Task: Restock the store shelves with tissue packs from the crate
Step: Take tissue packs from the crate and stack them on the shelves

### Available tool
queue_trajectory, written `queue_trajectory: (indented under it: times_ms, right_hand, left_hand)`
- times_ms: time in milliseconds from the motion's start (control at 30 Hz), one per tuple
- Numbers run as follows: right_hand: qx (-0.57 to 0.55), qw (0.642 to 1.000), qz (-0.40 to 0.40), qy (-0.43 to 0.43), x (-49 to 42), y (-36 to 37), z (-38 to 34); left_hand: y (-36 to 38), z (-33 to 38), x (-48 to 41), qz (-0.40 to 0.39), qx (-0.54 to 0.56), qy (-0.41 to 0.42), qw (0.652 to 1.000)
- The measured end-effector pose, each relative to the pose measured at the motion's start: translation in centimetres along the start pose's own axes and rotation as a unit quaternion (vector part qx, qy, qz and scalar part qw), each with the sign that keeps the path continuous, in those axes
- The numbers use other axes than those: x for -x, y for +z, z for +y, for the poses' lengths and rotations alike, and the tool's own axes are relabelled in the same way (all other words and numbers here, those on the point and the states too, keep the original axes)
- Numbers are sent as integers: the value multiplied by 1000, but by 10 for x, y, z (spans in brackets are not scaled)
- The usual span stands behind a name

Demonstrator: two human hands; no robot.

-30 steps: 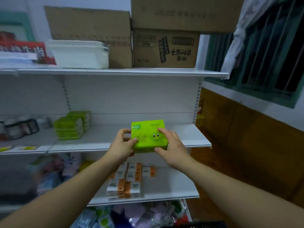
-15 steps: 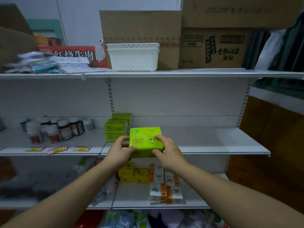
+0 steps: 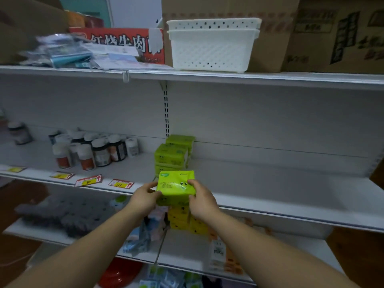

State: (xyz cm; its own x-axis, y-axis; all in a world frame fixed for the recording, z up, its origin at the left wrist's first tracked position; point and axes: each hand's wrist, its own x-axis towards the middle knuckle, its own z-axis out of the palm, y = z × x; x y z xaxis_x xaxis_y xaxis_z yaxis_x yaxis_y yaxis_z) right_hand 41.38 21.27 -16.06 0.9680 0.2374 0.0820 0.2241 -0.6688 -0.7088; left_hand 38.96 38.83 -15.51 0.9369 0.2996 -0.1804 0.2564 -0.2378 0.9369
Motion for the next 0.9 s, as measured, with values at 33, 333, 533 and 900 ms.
queue_trajectory:
  times_ms: [33,333,533,900]
  right_hand:
    - [-2,1000,-5,2,-11,6,3]
    - [-43,998,-37,34,-64,46,19]
    - [-60,992,-110,34,-70,48,6]
    - [56,996,-47,42,34,-25,-6]
  left_hand:
    - [1,-6,-12,3,10,-16,1000]
    - [3,-29,-67,61,45,-55,996]
    - [-5,-10,-56,73,-28,-38,996]
    - [1,21,32,-53,-257,110,959]
